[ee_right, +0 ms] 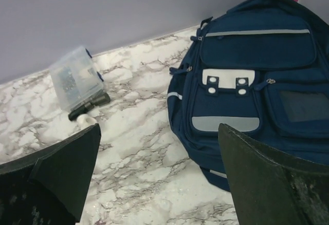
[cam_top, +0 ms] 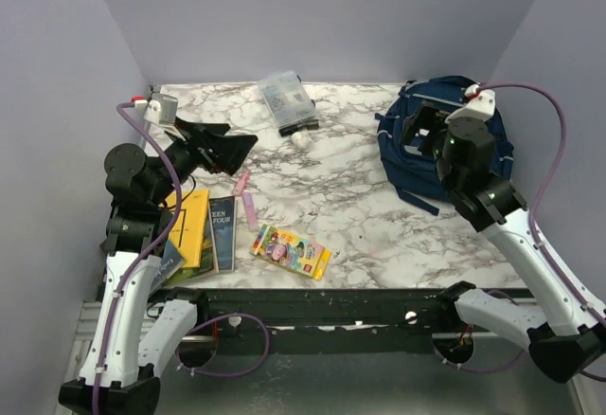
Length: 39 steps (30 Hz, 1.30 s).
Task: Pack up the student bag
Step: Adjust the student bag at the center of the board.
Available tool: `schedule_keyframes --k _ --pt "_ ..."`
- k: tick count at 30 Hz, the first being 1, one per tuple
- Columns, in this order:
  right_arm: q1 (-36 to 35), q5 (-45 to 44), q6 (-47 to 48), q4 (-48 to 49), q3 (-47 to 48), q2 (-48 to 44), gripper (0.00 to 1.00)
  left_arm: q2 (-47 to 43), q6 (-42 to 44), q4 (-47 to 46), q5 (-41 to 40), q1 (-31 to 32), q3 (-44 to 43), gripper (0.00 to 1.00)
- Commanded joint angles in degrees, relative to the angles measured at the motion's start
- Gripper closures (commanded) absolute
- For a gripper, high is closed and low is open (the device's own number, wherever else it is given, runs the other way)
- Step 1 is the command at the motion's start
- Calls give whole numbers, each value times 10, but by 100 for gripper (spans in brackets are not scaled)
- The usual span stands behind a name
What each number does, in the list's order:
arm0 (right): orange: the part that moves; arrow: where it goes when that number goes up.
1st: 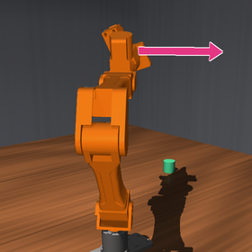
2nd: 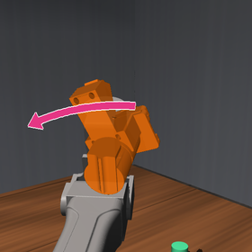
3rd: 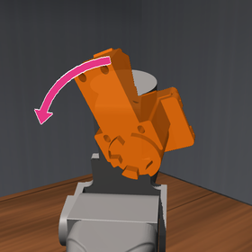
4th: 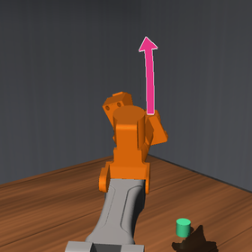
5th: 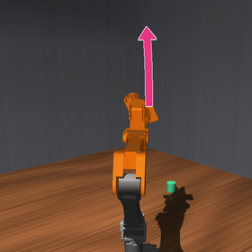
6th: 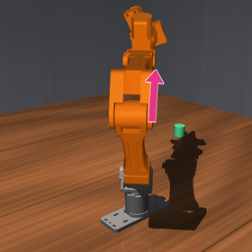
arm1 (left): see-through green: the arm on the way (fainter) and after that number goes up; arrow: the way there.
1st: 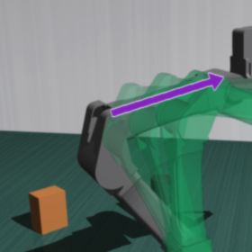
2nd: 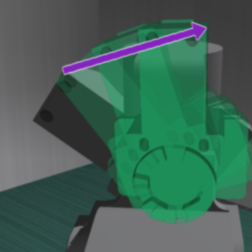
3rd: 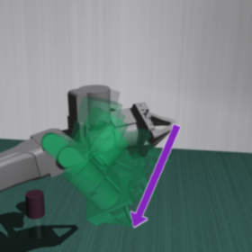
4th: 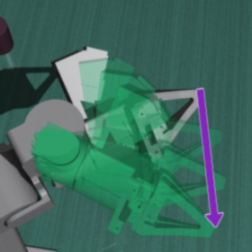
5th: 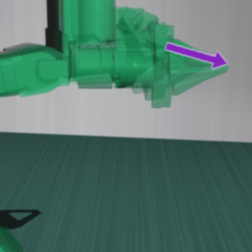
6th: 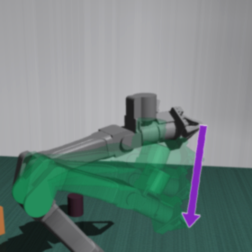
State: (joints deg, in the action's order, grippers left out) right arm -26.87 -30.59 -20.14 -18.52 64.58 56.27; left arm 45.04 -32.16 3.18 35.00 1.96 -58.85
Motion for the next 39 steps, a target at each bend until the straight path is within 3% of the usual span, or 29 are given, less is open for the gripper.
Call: schedule_keyframes --k 1,4,9,14,20,25,27,33,37,39 --pt "3 -29 -10 -29 -2 40 0 -10 86 57 -76 72 -3 2" --pt "3 -42 -18 -45 10 79 0 -12 79 56 -101 79 7 2" --pt "15 -43 -20 16 -29 114 0 -14 60 52 -93 79 11 2" --pt "147 99 -82 32 -43 162 0 -21 63 61 -133 75 18 2" --pt "241 71 -106 -7 -17 224 0 -19 84 65 -112 75 22 2" --pt "315 72 -128 12 -72 220 0 -3 74 67 -96 76 20 2" --pt "319 81 -130 13 -87 225 0 5 70 75 -83 75 13 2" --pt "314 269 -163 7 -128 237 3 19 62 83 -60 74 4 2" --pt "271 368 -268 71 -209 187 4 26 58 82 -62 72 9 2" --pt "208 381 -317 102 -231 173 2 39 56 86 -46 69 2 2"
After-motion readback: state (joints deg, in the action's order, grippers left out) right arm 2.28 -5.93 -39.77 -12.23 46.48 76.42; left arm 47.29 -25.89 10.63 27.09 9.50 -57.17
